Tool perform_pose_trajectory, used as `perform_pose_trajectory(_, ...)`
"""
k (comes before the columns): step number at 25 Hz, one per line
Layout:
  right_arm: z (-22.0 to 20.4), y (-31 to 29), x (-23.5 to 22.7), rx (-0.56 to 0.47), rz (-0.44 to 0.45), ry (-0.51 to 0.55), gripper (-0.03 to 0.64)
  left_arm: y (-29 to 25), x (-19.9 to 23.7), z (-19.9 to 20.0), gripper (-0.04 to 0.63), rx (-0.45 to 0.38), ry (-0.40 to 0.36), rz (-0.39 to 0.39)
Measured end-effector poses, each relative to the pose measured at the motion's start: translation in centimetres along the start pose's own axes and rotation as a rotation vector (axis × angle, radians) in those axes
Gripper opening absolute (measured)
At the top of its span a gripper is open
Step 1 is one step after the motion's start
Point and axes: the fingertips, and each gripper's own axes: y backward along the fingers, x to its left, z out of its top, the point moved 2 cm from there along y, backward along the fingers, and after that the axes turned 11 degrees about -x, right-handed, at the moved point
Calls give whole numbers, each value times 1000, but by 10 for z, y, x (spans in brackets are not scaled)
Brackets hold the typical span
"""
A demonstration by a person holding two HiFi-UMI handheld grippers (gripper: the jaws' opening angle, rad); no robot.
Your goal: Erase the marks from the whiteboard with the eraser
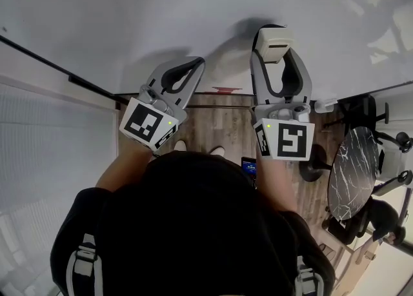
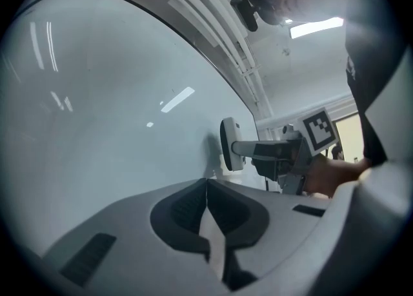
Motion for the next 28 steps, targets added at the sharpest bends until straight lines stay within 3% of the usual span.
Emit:
perform_pose_trajectory(5, -7, -20, 35, 17, 69, 35, 233, 13, 10, 1, 6, -1, -1, 34)
perform_pose_trajectory(10, -12, -32, 35, 33, 57, 52, 235, 21, 13, 6, 6, -2, -6, 55)
perform_pose_trajectory(16, -20, -33, 22, 54, 32, -42, 241, 22, 17, -1, 6, 8, 1, 53)
perform_pose_trajectory(28, -30, 10, -85, 48, -199, -97, 238, -6, -4, -10, 6, 21, 17, -16)
